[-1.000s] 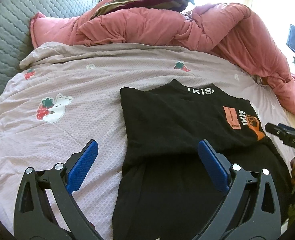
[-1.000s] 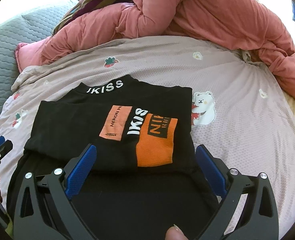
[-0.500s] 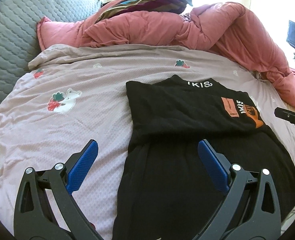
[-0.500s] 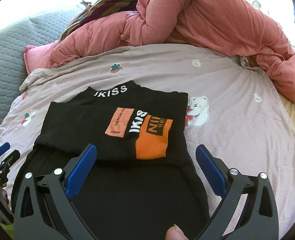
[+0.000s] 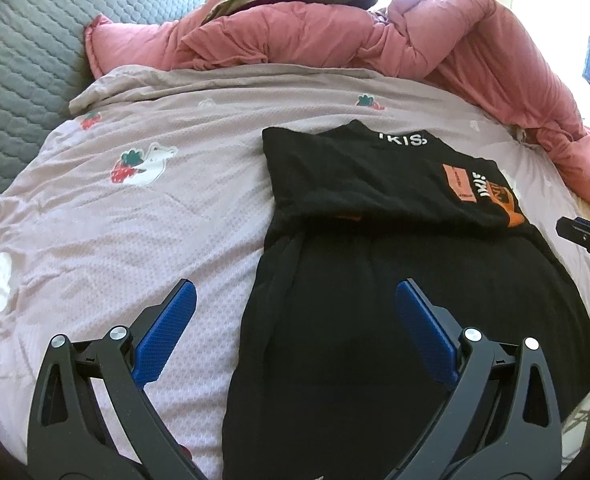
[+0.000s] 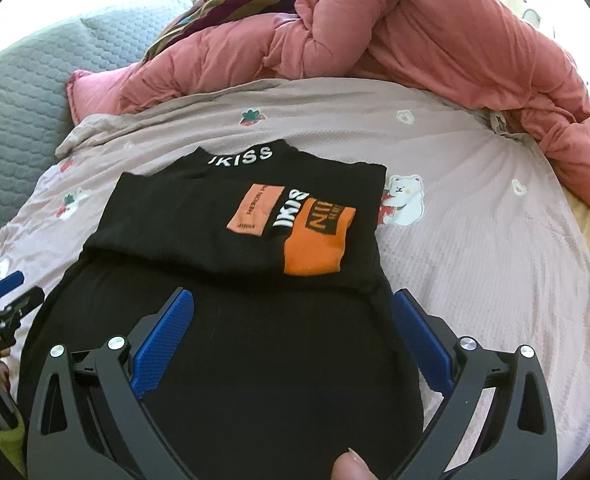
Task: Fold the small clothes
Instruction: 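Move both tools down along the shirt to its hem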
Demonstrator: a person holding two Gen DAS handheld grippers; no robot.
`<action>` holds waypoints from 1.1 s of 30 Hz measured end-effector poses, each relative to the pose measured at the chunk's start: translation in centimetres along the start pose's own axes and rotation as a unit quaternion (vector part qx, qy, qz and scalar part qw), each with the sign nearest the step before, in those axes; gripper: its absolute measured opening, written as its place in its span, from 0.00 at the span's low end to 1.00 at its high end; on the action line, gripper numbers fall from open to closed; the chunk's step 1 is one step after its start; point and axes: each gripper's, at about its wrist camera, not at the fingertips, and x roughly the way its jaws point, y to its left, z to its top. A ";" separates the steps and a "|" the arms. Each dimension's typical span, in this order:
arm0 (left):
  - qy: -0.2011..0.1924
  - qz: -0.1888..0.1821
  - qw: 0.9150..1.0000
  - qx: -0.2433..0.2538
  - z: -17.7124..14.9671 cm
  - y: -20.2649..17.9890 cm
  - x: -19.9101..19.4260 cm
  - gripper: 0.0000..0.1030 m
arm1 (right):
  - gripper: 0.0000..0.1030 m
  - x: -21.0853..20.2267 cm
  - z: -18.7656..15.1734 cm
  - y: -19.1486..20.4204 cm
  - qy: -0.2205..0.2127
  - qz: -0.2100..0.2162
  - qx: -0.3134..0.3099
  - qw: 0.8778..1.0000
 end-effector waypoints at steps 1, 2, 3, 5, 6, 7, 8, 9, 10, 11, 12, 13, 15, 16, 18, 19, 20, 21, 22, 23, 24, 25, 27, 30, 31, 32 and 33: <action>0.003 0.001 1.000 0.000 -0.1 0.0 0.0 0.91 | 0.96 -0.1 -0.2 0.0 0.001 0.001 -0.001 1.000; 0.005 0.002 1.000 0.000 -0.2 0.0 -0.1 0.91 | 0.96 -0.2 -0.3 0.0 0.002 0.003 -0.001 1.000; 0.008 0.004 1.000 0.001 -0.4 0.0 -0.1 0.91 | 0.96 -0.3 -0.6 0.0 0.003 0.005 -0.002 1.000; 0.014 0.008 1.000 0.003 -0.8 -0.1 -0.2 0.91 | 0.96 -0.4 -0.8 -0.1 0.005 0.007 -0.005 1.000; 0.016 0.008 1.000 0.004 -0.9 -0.1 -0.3 0.91 | 0.96 -0.5 -1.0 -0.1 0.006 0.006 -0.006 1.000; 0.018 0.009 1.000 0.004 -1.1 -0.2 -0.3 0.91 | 0.96 -0.5 -1.1 -0.1 0.008 0.006 -0.007 1.000; 0.021 0.010 1.000 0.004 -1.2 -0.2 -0.3 0.91 | 0.96 -0.6 -1.3 -0.2 0.009 0.007 -0.007 1.000; 0.022 0.012 1.000 0.005 -1.4 -0.2 -0.3 0.91 | 0.96 -0.7 -1.6 -0.2 0.011 0.008 -0.008 1.000; 0.024 0.013 1.000 0.005 -1.5 -0.2 -0.4 0.91 | 0.96 -0.7 -1.8 -0.2 0.013 0.009 -0.010 1.000; 0.025 0.013 1.000 0.005 -1.6 -0.1 -0.4 0.91 | 0.96 -0.8 -1.9 -0.2 0.014 0.008 -0.012 1.000; 0.026 0.014 1.000 0.005 -1.7 -0.1 -0.5 0.91 | 0.96 -0.9 -2.2 -0.2 0.015 0.006 -0.015 1.000; 0.027 0.016 0.999 0.006 -1.8 -0.1 -0.5 0.91 | 0.96 -1.0 -2.3 -0.2 0.016 0.007 -0.016 1.000; 0.031 0.019 0.999 0.010 -2.0 -0.2 -0.6 0.91 | 0.96 -1.2 -2.8 -0.4 0.019 0.007 -0.018 1.000; 0.032 0.022 0.999 0.010 -2.1 -0.2 -0.7 0.91 | 0.96 -1.2 -3.0 -0.4 0.020 0.008 -0.019 1.000; 0.035 0.024 0.999 0.011 -2.3 -0.1 -0.8 0.91 | 0.96 -1.4 -3.5 -0.5 0.024 0.007 -0.022 0.999; 0.037 0.025 0.999 0.011 -2.5 0.0 -0.8 0.91 | 0.96 -1.4 -3.7 -0.5 0.025 0.007 -0.022 0.999; 0.039 0.027 0.999 0.010 -2.6 0.1 -0.9 0.91 | 0.96 -1.5 -4.0 -0.6 0.029 0.008 -0.024 0.999; 0.041 0.027 0.999 0.009 -2.7 0.2 -0.9 0.91 | 0.96 -1.5 -4.2 -0.5 0.031 0.008 -0.026 0.999; 0.043 0.028 0.999 0.008 -2.9 0.3 -0.9 0.91 | 0.96 -1.5 -4.6 -0.5 0.034 0.007 -0.029 0.999; 0.045 0.028 0.999 0.008 -3.0 0.4 -0.9 0.91 | 0.96 -1.5 -4.9 -0.5 0.038 0.007 -0.032 0.999; 0.048 0.029 0.998 0.007 -3.2 0.5 -0.9 0.91 | 0.96 -1.6 -5.2 -0.4 0.040 0.007 -0.034 0.999; 0.051 0.030 0.998 0.007 -3.4 0.7 -0.9 0.91 | 0.96 -1.7 -5.6 -0.4 0.042 0.007 -0.036 0.998; 0.058 0.031 0.998 0.005 -3.7 0.9 -0.9 0.91 | 0.96 -1.7 -6.2 -0.4 0.049 0.009 -0.038 0.998; 0.063 0.030 0.998 0.002 -4.2 1.2 -1.0 0.91 | 0.96 -1.8 -7.2 -0.4 0.059 0.013 -0.040 0.997; 0.065 0.029 0.997 0.001 -4.3 1.3 -1.0 0.91 | 0.96 -1.8 -7.4 -0.4 0.063 0.015 -0.041 0.997; 0.066 0.028 0.997 0.000 -4.4 1.3 -1.0 0.91 | 0.96 -1.7 -7.7 -0.4 0.067 0.015 -0.043 0.997; 0.068 0.028 0.997 -0.001 -4.5 1.4 -1.1 0.91 | 0.96 -1.8 -8.1 -0.4 0.070 0.014 -0.045 0.996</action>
